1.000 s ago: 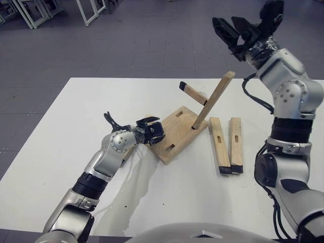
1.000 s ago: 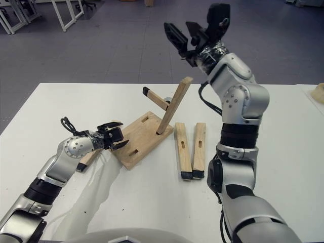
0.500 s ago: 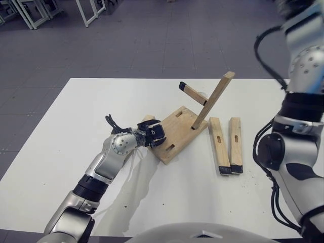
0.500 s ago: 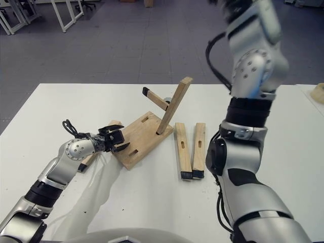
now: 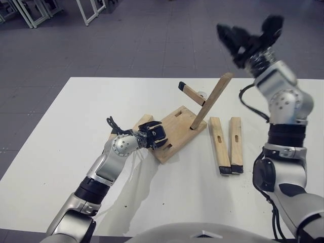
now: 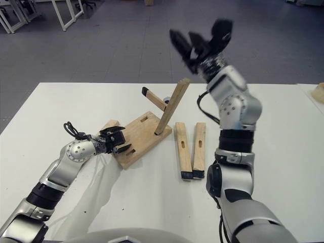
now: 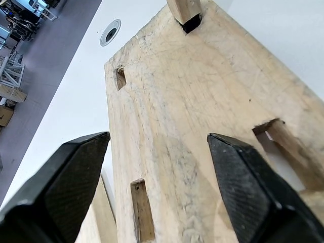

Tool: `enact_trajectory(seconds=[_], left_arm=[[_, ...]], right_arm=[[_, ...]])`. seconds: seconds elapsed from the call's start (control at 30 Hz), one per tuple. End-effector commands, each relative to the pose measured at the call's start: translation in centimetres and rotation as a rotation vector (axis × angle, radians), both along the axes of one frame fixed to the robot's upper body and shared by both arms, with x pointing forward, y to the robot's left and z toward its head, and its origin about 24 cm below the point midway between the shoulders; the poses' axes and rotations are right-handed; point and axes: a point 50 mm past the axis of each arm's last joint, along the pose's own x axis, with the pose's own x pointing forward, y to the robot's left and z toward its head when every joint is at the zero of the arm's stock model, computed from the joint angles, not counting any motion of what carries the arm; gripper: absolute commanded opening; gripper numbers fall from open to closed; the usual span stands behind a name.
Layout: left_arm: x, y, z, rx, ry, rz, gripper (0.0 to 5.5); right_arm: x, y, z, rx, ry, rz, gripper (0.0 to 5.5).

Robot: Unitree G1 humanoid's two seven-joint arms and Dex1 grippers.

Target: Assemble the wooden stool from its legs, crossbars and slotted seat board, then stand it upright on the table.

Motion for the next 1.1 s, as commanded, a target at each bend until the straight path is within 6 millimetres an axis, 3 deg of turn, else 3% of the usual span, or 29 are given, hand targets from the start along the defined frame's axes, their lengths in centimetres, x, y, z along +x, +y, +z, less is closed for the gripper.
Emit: enact_trajectory(seconds=[0.03, 0.13, 0.27, 0.37, 0.47, 0.57, 0.8, 0.93, 1.1], left_arm=[[0.1, -0.2, 0.2, -0.045, 0.006, 0.030, 3.57], [0.3, -0.5, 1.7, -0.186, -0.021, 0.092, 3.57], [1.1, 1.3, 4.4, -0.273, -0.146, 0.222, 3.57], [1.3, 4.3, 3.8, -0.182, -0.191, 0.345, 3.57], [1.4, 6.5, 2.6, -0.089, -0.200, 0.430, 3.57], [1.3, 7.5, 1.8, -0.052, -0.201, 0.470, 3.57], [0.7, 7.8, 0.1, -0.014, -0.153, 0.494, 3.57], [0.1, 7.8, -0.8, -0.002, -0.105, 0.486, 3.57], [-0.5, 7.7, -1.8, 0.018, -0.037, 0.479, 3.57]], right_arm=[[-2.2, -3.1, 2.4, 0.071, -0.067, -0.115, 3.99], [-3.7, -5.4, -1.7, 0.025, 0.061, -0.259, 3.99], [-8.2, -7.1, -11.6, -0.210, 0.355, -0.405, 3.99], [-12.5, -6.4, -18.3, -0.330, 0.574, -0.388, 3.99], [-15.8, -5.6, -22.2, -0.435, 0.715, -0.372, 3.99], [-17.0, -5.2, -23.6, -0.485, 0.766, -0.364, 3.99], [-17.4, -4.2, -23.7, -0.595, 0.765, -0.282, 3.99], [-17.2, -6.0, -23.9, -0.772, 0.793, -0.369, 3.99], [-17.3, -6.9, -23.7, -0.796, 0.826, -0.466, 3.99]])
